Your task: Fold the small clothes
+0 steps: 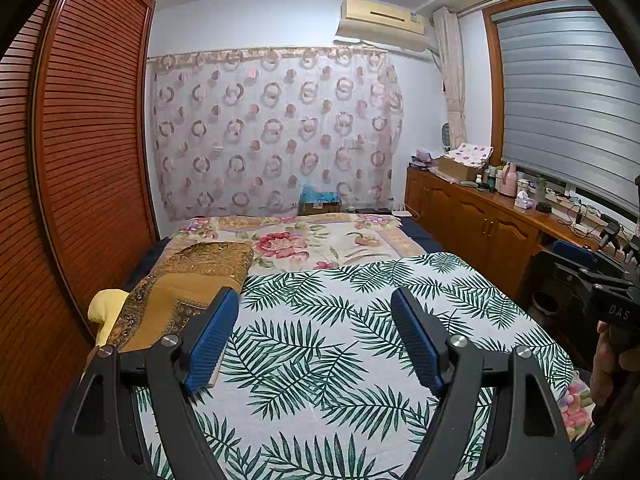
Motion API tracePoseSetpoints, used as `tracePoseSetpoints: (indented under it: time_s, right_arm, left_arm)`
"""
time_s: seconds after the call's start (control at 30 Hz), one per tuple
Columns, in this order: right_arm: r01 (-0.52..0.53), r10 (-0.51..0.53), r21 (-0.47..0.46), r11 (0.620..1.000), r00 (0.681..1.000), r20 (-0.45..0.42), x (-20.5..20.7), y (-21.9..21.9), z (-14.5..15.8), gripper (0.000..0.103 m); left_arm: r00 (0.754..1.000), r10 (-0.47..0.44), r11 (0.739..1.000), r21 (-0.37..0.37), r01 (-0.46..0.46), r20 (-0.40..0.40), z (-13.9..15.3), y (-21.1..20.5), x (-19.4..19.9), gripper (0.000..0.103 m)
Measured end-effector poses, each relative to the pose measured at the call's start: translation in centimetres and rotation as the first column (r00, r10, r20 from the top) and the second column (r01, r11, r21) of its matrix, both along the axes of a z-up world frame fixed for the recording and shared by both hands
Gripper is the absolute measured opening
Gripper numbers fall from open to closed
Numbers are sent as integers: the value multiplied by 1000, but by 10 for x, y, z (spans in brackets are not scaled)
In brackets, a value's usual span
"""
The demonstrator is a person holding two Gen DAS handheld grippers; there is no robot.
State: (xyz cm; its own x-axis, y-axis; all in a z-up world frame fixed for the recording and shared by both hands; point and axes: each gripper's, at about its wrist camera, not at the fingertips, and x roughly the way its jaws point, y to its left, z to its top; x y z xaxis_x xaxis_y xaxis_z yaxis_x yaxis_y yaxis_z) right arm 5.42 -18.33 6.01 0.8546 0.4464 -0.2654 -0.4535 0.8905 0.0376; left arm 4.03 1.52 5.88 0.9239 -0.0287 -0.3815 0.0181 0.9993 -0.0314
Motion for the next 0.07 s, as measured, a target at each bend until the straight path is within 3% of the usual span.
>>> tracePoseSetpoints:
  time_s: [0.07]
  right_arm:
    - [-3, 3, 0, 1000, 1000, 0, 0, -1, -1, 81]
  left_arm:
    - [1000, -1, 1000, -1, 1, 0, -1, -1, 0, 79]
